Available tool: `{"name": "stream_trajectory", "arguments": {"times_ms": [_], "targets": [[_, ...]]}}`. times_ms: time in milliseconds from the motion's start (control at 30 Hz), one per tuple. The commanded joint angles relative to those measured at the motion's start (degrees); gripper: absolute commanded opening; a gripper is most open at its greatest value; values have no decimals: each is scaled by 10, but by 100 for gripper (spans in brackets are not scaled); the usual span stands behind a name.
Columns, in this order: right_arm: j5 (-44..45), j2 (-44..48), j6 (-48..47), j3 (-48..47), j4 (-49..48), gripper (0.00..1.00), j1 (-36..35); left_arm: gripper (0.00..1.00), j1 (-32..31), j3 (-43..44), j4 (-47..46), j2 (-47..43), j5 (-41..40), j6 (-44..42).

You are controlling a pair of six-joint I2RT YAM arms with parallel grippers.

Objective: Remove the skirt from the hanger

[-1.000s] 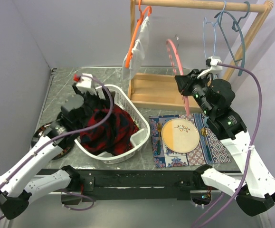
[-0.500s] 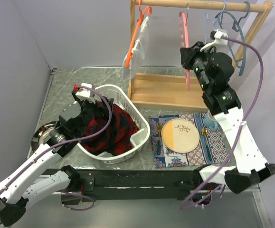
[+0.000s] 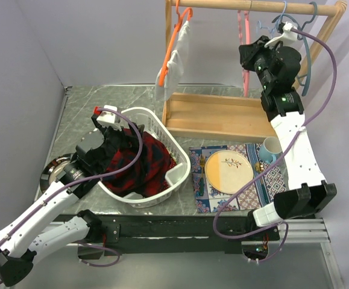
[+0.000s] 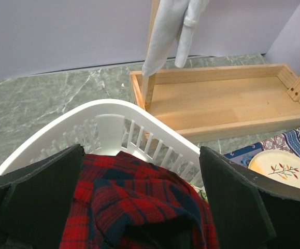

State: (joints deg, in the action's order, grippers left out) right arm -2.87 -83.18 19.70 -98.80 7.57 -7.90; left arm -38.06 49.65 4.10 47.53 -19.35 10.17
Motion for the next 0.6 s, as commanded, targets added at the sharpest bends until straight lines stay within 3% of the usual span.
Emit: {"name": "stream_trajectory", "arguments": {"times_ms": [0,233,367,467,533,567], "targets": [[-35,-15,8,-46,-50,0,9,99,2,20,-14,0,-7,2],[-35,-21,23,-24,-48,3,10,99,2,20,-14,3,-8,2],[-35,-22,31,-44,5,39,11,99,2,24,-8,5,-9,2],[-39,-8,40,-53,45,58,11,99,2,24,-9,6,-8,2],[-27,7,46,-39,62,64,10,99,2,24,-8,6,-9,1],[-18,27,57,-19,69,82,11,99,2,24,-8,6,-9,2]]}}
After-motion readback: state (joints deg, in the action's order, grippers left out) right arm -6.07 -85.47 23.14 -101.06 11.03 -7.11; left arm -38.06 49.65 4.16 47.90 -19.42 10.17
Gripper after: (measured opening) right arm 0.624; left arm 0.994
